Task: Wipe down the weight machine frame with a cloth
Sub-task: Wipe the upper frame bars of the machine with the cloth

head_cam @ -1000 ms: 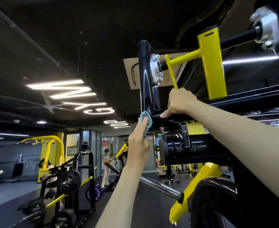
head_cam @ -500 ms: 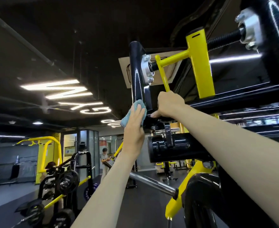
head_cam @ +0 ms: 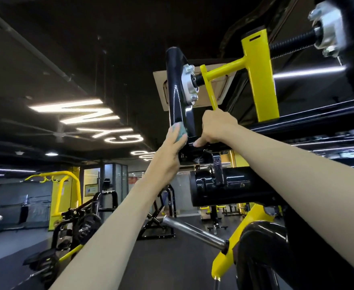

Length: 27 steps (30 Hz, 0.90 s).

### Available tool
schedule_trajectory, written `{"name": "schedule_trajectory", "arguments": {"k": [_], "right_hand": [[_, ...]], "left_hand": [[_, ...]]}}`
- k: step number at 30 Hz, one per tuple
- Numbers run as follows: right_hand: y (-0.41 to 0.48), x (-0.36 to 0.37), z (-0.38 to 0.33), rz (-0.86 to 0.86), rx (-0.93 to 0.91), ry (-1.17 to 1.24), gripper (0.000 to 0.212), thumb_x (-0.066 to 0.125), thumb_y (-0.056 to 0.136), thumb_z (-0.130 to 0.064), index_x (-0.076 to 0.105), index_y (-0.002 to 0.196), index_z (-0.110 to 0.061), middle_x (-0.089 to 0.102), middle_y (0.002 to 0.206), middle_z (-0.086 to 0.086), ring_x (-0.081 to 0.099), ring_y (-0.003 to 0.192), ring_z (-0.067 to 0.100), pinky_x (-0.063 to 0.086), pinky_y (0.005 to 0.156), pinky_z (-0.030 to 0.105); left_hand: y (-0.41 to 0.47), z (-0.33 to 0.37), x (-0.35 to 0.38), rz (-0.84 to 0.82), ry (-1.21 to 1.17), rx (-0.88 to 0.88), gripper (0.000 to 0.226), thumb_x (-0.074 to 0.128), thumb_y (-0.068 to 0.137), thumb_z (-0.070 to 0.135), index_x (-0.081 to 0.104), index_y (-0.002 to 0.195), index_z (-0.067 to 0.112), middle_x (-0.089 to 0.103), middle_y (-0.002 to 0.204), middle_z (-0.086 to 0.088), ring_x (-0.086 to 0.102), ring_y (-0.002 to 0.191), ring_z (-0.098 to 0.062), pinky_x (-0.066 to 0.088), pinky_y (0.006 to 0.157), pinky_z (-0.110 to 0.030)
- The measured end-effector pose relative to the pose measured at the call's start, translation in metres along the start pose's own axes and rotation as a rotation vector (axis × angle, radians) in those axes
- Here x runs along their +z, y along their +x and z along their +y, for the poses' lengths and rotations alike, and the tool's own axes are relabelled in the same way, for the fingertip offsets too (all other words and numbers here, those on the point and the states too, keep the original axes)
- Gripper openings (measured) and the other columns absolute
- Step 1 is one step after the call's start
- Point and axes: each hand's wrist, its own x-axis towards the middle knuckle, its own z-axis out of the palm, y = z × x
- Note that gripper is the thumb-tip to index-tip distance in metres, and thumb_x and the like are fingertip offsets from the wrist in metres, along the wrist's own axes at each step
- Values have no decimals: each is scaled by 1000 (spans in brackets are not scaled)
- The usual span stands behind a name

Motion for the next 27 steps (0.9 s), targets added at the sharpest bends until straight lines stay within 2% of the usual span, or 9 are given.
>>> {"name": "schedule_trajectory", "arguments": {"k": [4, 7, 10, 12, 14, 16, 19, 24, 27], "right_hand": [[0, 0, 0, -11, 9, 42, 57, 81, 72, -46, 62, 110, -9, 60, 116, 10, 58, 109, 32, 46, 81, 37], [1, 1, 1, -30, -8, 52, 59, 80, 71, -47, 63, 113, -9, 62, 115, 10, 59, 108, 31, 47, 81, 36], [3, 2, 3, -15, -10, 51, 59, 81, 72, -46, 62, 112, -8, 61, 114, 10, 59, 108, 31, 46, 78, 36], [5, 2, 3, -8, -7, 54, 59, 80, 72, -47, 62, 112, -8, 60, 111, 10, 59, 107, 31, 47, 78, 36], [4, 3, 3, -18, -9, 56, 58, 80, 72, -48, 63, 110, -8, 61, 105, 8, 60, 104, 29, 49, 79, 37], [4, 4, 3, -22, -8, 53, 56, 79, 72, -48, 64, 109, -9, 62, 105, 8, 60, 102, 29, 50, 80, 37], [3, 5, 4, -17, 2, 64, 56, 80, 72, -48, 63, 108, -9, 63, 108, 8, 61, 103, 30, 48, 80, 37], [0, 2, 4, -25, 17, 74, 55, 78, 72, -49, 63, 105, -8, 63, 102, 7, 61, 101, 30, 48, 82, 38], [-1, 3, 4, -18, 9, 52, 56, 77, 72, -52, 65, 106, -8, 64, 100, 6, 62, 99, 29, 49, 83, 37]], "left_hand": [[24, 3, -4, -86, 218, 56, 60, 36, 83, -17, 48, 136, 7, 10, 160, -3, -3, 147, -14, 18, 112, -20], [-9, -5, -5, -44, 142, -16, 69, 36, 83, -22, 35, 145, 7, 12, 159, 1, 7, 147, -14, 6, 115, -13], [-13, -3, -7, -46, 153, -8, 74, 37, 80, -23, 34, 146, 9, 11, 158, 5, 12, 144, -9, 16, 108, -3], [16, 1, -8, -64, 225, 29, 66, 39, 80, -18, 47, 139, 10, 12, 159, 0, 9, 146, -14, 33, 109, -26], [30, 6, -7, -118, 308, 18, 57, 42, 81, -14, 53, 131, 11, 10, 159, -1, -2, 147, -16, 33, 109, -46], [22, 3, -2, -74, 256, 18, 62, 41, 82, -16, 49, 137, 11, 10, 160, 0, -2, 147, -14, 30, 113, -40], [-17, -4, 1, 63, 73, -55, 74, 39, 81, -25, 37, 146, 10, 14, 159, 0, 19, 143, -13, 22, 111, -17], [-31, -12, -14, 34, -26, -371, 50, 35, 93, -10, 49, 138, 9, 45, 144, -7, 39, 135, -20, 32, 105, -18], [-28, -11, -23, 216, -167, -634, 47, 33, 94, -8, 55, 133, 9, 55, 133, -7, 54, 116, -21, 47, 95, -29]]}}
